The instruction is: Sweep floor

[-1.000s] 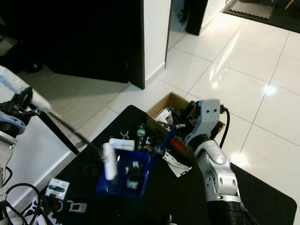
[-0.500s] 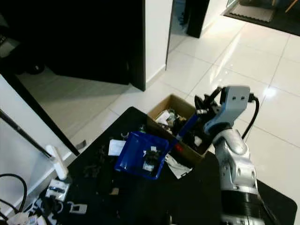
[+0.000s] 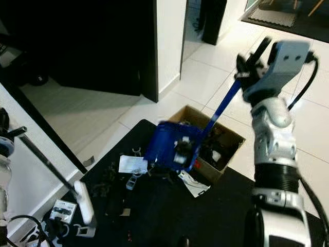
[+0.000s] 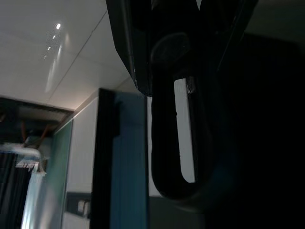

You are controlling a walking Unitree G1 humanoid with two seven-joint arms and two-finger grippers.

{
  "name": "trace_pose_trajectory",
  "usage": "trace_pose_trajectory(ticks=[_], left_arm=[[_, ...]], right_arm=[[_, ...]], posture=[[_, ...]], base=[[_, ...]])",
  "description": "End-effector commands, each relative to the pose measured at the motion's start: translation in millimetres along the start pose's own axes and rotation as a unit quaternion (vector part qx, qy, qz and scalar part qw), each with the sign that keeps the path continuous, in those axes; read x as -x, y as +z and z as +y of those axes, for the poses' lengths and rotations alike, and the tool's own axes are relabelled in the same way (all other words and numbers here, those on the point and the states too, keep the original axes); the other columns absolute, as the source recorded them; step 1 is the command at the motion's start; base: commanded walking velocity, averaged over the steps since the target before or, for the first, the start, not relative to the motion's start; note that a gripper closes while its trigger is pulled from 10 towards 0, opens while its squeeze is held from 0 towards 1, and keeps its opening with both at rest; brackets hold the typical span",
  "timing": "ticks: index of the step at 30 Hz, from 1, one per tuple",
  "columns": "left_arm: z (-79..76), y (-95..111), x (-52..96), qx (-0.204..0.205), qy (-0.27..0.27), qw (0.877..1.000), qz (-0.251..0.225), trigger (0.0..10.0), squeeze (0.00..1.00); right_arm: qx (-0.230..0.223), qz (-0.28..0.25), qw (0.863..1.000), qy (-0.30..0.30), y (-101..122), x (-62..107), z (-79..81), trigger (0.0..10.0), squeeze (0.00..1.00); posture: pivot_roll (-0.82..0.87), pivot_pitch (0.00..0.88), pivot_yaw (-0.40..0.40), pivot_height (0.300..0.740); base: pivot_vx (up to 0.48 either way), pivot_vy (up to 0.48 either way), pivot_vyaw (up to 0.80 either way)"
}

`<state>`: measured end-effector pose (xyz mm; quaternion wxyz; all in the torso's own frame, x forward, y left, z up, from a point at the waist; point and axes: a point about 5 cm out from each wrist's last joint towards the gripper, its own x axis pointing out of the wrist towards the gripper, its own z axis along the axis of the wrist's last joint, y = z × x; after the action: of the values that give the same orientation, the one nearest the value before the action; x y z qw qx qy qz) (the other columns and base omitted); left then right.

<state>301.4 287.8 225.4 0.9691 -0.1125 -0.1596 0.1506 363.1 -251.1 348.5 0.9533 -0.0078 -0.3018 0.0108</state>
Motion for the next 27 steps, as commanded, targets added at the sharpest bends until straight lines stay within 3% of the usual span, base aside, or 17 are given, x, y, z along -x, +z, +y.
trace_pose_trajectory(ticks=[1,6,14,20,22,27], left_arm=[[-2.6,6,4.6,-0.005,-0.008,1.000,-0.021,10.0,0.00],[-5.8,3,10.2,-0.012,-0.020,1.000,-0.017,10.0,0.00],[-8.0,-1,16.0,-0.012,-0.027,1.000,-0.012,10.0,0.00],[-9.9,-4,21.3,-0.012,-0.032,0.999,-0.006,10.0,0.00],[-10.7,-5,24.2,-0.013,-0.034,0.999,-0.003,10.0,0.00],[-11.1,-6,26.6,-0.014,-0.035,0.999,-0.002,10.0,0.00]], right_arm=[[0.017,-0.046,0.999,-0.005,17,-5.0,-5.5,10.0,0.00],[0.087,-0.100,0.991,-0.001,34,-17.1,-3.4,10.0,0.00],[0.132,-0.157,0.979,0.010,51,-26.4,8.9,10.0,0.00],[0.208,-0.203,0.957,0.026,60,-29.1,21.5,10.0,0.00],[0.270,-0.229,0.934,0.056,62,-29.0,33.9,10.0,0.00],[0.310,-0.242,0.915,0.089,58,-28.7,47.6,10.0,0.00]], posture=[[0.04,0.184,0.070,0.740],[0.06,0.184,0.065,0.740],[0.06,0.180,0.059,0.740],[0.07,0.177,0.057,0.740],[0.07,0.176,0.057,0.740],[0.07,0.175,0.052,0.740]], base=[[0.000,0.000,0.00],[0.000,0.000,0.00],[0.000,0.000,0.00],[0.000,0.000,0.00],[0.000,0.000,0.00],[0.000,0.000,0.00]])
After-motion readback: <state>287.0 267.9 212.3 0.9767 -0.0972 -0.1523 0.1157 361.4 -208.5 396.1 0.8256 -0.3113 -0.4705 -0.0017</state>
